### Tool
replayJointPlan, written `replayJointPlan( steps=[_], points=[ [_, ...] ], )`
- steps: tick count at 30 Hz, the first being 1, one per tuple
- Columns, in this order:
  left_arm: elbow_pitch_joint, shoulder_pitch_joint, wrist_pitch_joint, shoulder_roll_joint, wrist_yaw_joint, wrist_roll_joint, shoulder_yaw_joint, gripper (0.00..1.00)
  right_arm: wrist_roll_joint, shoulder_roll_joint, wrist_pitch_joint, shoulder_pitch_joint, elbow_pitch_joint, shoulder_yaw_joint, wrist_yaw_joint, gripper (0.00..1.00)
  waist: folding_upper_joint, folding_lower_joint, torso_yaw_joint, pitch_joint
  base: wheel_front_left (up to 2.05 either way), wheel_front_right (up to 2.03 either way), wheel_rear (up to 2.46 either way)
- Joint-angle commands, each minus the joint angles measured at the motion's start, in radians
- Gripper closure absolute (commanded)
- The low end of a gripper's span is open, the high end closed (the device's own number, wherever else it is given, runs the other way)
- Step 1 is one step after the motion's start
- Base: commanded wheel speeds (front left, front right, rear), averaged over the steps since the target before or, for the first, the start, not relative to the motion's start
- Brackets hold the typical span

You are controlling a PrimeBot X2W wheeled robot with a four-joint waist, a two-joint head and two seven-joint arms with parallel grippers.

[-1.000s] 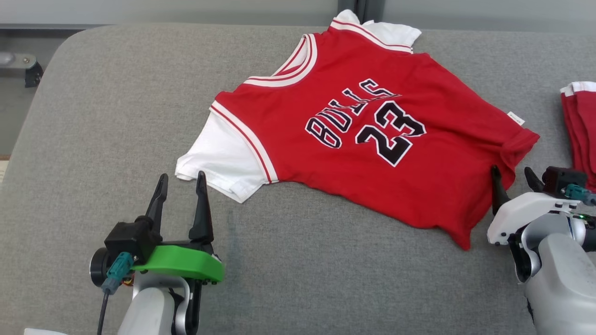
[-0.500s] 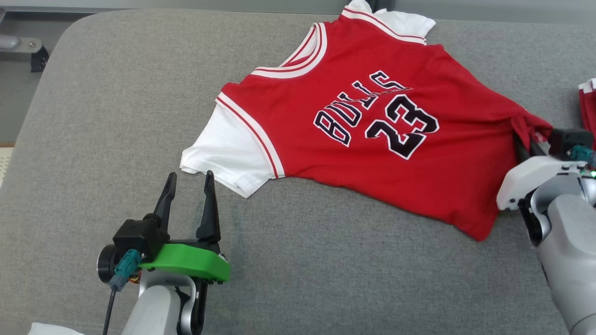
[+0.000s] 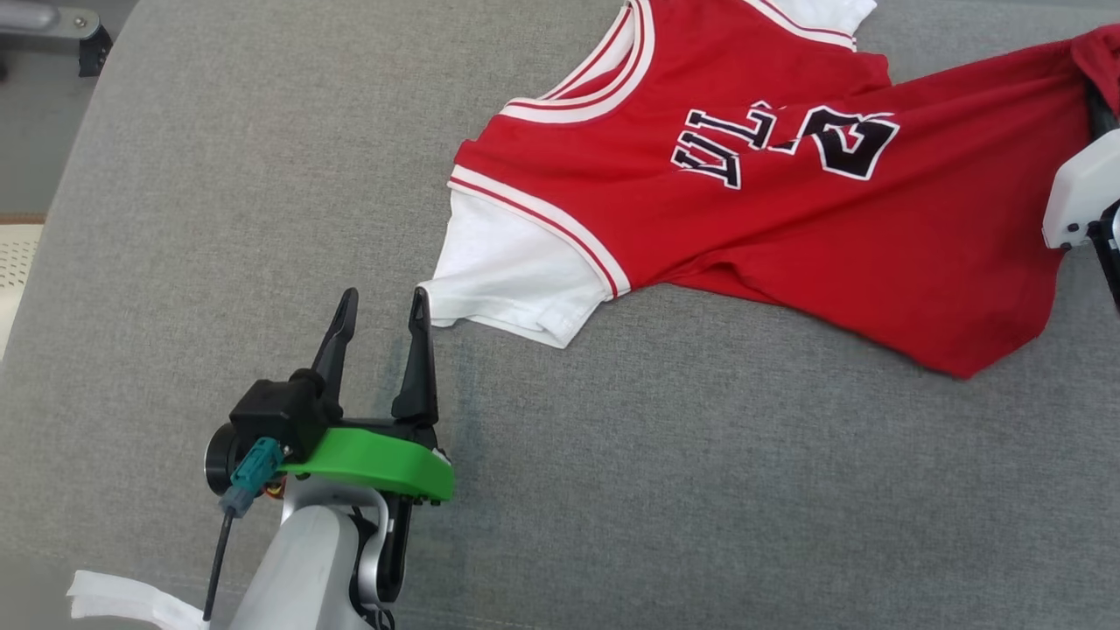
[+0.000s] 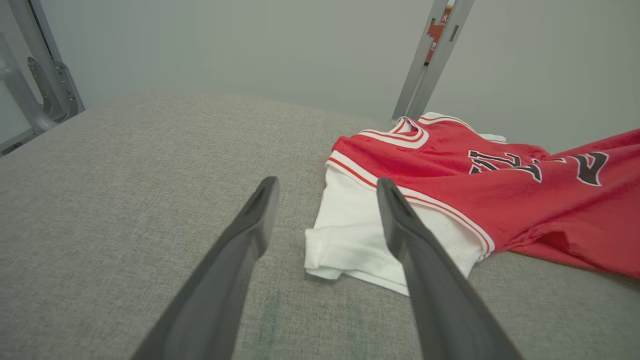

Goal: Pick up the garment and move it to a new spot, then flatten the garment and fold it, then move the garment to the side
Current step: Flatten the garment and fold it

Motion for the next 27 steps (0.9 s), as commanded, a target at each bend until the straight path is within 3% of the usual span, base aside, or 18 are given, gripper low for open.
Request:
replayJointPlan(
  steps=[1, 8, 13, 27],
  points=[
    [0.003, -0.017, 0.000, 0.003, 0.004, -0.007, 0.001, 0.00, -0.010, -0.009, -0.012, -0.021, 0.018, 0.000, -0.001, 0.00, -0.0001, 0.0000, 0.008, 0.008, 0.00, 0.00, 0.00],
    [0.015, -0.010, 0.000, 0.003, 0.007, -0.004, 0.014, 0.00, -0.014, 0.031, -0.054, -0.015, 0.075, -0.004, -0.001, 0.00, -0.0001, 0.0000, -0.013, -0.027, 0.00, 0.00, 0.00],
    [0.025, 0.012, 0.000, 0.003, -0.002, 0.012, 0.045, 0.00, 0.020, 0.077, -0.069, 0.064, 0.038, -0.008, -0.001, 0.00, -0.0001, 0.0000, -0.060, -0.080, 0.00, 0.00, 0.00],
    [0.036, 0.072, 0.000, 0.004, -0.023, 0.051, 0.179, 0.00, 0.166, 0.268, -0.068, 0.541, -0.471, -0.065, -0.001, 0.00, -0.0001, 0.0000, -0.220, -0.193, 0.00, 0.00, 0.00]
  ],
)
